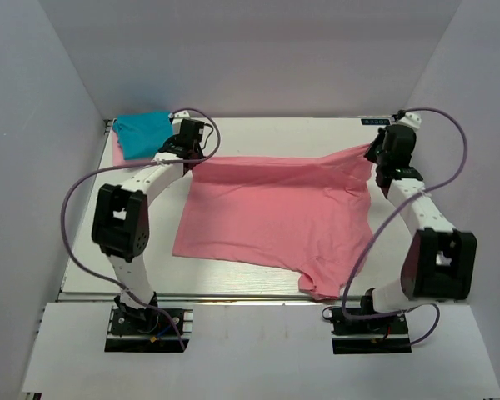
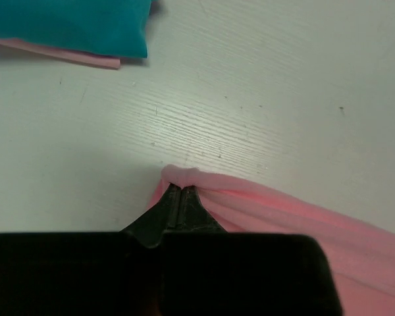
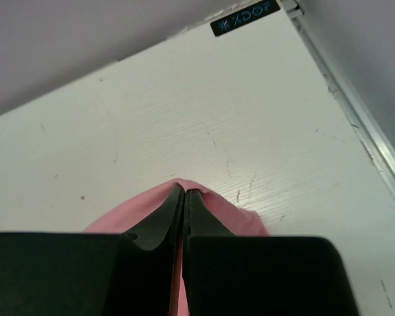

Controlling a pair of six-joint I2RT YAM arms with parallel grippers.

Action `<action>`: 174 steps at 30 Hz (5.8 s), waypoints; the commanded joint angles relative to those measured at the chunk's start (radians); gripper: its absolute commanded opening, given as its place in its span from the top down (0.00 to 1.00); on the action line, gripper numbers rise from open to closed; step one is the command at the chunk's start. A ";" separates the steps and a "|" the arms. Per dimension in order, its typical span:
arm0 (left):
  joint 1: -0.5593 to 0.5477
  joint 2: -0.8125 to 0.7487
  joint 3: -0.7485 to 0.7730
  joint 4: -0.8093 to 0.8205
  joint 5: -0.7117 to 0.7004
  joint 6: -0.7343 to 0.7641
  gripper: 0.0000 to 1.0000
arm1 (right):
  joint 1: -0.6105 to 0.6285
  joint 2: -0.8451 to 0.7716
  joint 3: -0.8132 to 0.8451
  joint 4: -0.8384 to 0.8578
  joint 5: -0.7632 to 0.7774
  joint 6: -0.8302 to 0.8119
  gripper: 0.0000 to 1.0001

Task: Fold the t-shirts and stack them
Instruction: Flatten out the tshirt, then fold the flattened tshirt in 1/3 of the way, then grap the side of the flattened tshirt closest away from the robot with both arms

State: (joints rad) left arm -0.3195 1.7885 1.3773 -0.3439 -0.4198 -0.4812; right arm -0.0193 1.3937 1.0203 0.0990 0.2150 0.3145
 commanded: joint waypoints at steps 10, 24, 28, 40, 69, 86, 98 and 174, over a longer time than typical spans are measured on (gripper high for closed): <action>0.079 0.428 0.515 0.002 -0.004 0.050 1.00 | -0.010 0.482 0.412 0.028 -0.035 -0.015 1.00; 0.115 0.577 0.638 0.049 0.170 0.102 1.00 | -0.014 0.630 0.577 -0.077 -0.075 -0.022 1.00; 0.115 0.533 0.603 0.049 0.170 0.121 1.00 | -0.014 0.596 0.592 -0.242 -0.083 0.001 1.00; 0.125 0.430 0.566 -0.043 0.154 0.223 1.00 | -0.016 0.403 0.469 -0.482 -0.137 0.070 1.00; 0.134 0.229 0.313 -0.156 0.211 0.279 1.00 | -0.010 0.071 0.081 -0.605 -0.195 0.130 1.00; 0.134 0.239 0.226 -0.242 0.179 0.239 0.67 | -0.010 0.180 0.009 -0.601 -0.152 0.152 0.55; 0.134 0.207 0.397 -0.389 0.046 0.168 0.00 | -0.004 0.077 0.052 -0.526 -0.170 0.092 0.10; 0.125 -0.215 -0.403 -0.092 0.285 0.030 0.05 | 0.255 -0.321 -0.391 -0.561 -0.091 0.187 0.10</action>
State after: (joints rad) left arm -0.2043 1.6127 0.9829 -0.5285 -0.1387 -0.4389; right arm 0.2417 1.1076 0.6716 -0.4889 0.0257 0.3302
